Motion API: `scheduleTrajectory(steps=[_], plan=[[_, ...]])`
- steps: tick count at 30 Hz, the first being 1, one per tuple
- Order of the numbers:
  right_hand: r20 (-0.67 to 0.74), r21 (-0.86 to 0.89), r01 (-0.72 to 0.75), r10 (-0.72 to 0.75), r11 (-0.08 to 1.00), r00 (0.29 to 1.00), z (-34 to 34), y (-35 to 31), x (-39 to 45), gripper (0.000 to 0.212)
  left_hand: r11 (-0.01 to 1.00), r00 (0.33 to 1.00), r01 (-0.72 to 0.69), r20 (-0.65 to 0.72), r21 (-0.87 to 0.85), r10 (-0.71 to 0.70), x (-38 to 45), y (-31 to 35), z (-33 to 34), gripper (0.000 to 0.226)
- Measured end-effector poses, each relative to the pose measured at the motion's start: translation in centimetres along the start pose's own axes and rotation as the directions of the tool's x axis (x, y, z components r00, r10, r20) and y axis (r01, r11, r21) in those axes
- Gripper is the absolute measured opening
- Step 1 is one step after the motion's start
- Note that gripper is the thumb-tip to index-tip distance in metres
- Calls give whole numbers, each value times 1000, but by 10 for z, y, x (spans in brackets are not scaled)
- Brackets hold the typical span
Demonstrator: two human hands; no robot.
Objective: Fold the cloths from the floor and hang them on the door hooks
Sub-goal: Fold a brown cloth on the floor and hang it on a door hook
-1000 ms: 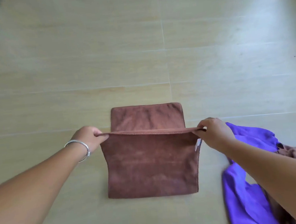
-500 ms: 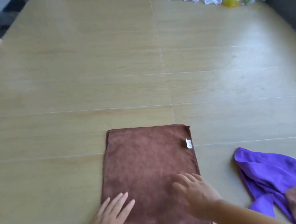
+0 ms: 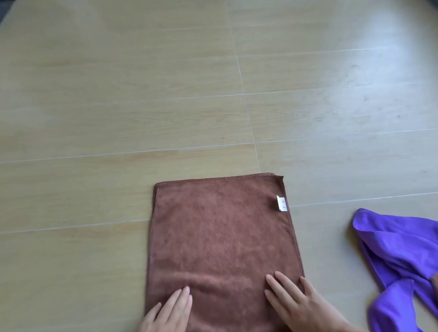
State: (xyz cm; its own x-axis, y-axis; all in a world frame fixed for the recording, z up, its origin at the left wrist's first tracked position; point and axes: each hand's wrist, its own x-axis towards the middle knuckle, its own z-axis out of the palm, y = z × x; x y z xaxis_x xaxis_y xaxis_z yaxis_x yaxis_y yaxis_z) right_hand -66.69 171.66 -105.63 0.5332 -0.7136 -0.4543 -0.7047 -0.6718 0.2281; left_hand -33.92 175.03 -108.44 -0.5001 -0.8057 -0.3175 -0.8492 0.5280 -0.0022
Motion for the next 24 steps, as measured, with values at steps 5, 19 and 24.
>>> scheduleTrajectory(steps=[5, 19, 24], plan=[[105, -6, 0, 1, 1000, 994, 5, -14, 1, 67, 995, 999, -33, 21, -93, 35, 5, 0, -5, 41], [181, 344, -326, 278, 880, 943, -196, 73, -87, 42, 950, 920, 281, 320, -136, -226, -30, -32, -233, 65], [180, 281, -326, 284, 903, 942, -320, 121, -130, 33, 947, 909, 298, 338, -122, -243, -51, -46, -371, 40]])
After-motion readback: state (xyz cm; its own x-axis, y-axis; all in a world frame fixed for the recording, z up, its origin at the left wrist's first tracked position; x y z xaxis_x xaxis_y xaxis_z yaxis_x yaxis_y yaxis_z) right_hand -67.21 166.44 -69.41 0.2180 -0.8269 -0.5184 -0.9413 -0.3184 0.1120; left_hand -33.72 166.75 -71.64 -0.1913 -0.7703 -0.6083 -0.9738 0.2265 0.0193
